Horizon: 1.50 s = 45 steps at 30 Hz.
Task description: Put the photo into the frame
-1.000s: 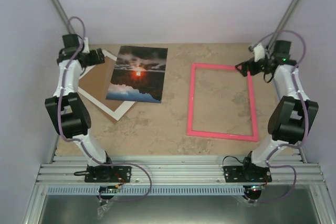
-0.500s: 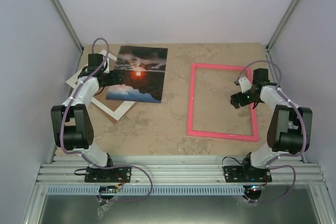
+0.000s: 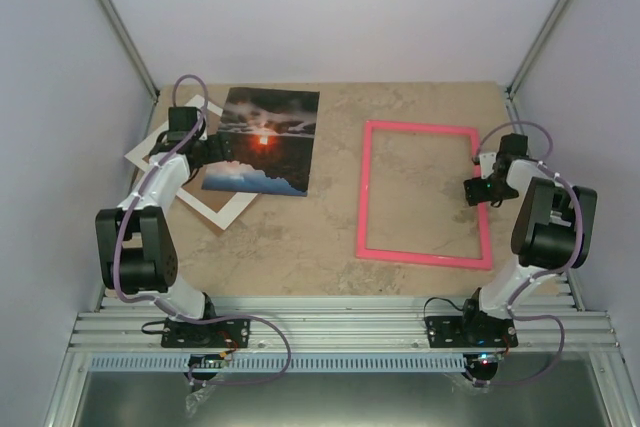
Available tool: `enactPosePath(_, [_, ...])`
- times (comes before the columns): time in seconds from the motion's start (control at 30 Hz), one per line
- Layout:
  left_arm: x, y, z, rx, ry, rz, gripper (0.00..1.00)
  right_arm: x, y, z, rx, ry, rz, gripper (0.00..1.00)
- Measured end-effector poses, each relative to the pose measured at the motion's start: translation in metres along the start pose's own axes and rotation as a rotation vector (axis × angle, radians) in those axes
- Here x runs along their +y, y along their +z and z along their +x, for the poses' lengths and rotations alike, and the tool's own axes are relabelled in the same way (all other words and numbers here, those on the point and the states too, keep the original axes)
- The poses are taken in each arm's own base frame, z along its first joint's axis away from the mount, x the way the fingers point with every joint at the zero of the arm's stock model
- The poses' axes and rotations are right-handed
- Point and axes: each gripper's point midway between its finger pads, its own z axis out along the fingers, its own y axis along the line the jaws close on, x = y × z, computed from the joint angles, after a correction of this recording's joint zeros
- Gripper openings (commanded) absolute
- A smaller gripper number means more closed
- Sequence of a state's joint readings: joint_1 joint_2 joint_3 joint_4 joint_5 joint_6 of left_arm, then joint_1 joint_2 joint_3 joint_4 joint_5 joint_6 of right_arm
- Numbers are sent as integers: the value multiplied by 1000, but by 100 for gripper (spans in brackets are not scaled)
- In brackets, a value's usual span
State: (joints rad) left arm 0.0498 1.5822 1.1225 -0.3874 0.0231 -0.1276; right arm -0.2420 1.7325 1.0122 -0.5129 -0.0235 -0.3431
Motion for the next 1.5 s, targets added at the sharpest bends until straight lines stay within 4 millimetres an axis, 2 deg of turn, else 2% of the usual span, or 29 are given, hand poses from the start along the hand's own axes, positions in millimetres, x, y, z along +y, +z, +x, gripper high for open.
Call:
enactPosePath(0.13, [0,0,-1,-16,1,-4,99,-11,8,-6,-5,38,14,72])
enactPosePath(0.33, [-4,0,-5,-35,14,6,99,-19,17,-25,-39,74,17,47])
enactPosePath(0.47, [-12,-1,-7,-48,53,20,99,-23,23,-40,-64,93,13,38])
enactPosePath(0.63, [-29,-5,-10,-70,129,46,99,-23,30,-59,-94,97,10,19])
enactPosePath(0.73, [-43,-6,-8,-72,187,69,99,-22,33,-73,-115,98,4,1])
enactPosePath(1.0, [-77,-9,-2,-77,331,171,99,-13,37,-91,-146,89,-63,0])
enactPosePath(1.1, [-98,-16,2,-89,432,260,100,0,36,-95,-162,83,-135,0])
enactPosePath(1.27, [-139,-44,13,-168,689,471,100,29,30,-96,-179,74,-299,0])
enactPosePath(1.4, [-166,-69,33,-262,961,602,99,51,24,-96,-181,57,-399,0])
enactPosePath(1.5, [-190,-85,55,-346,1192,680,99,68,20,-96,-180,34,-460,0])
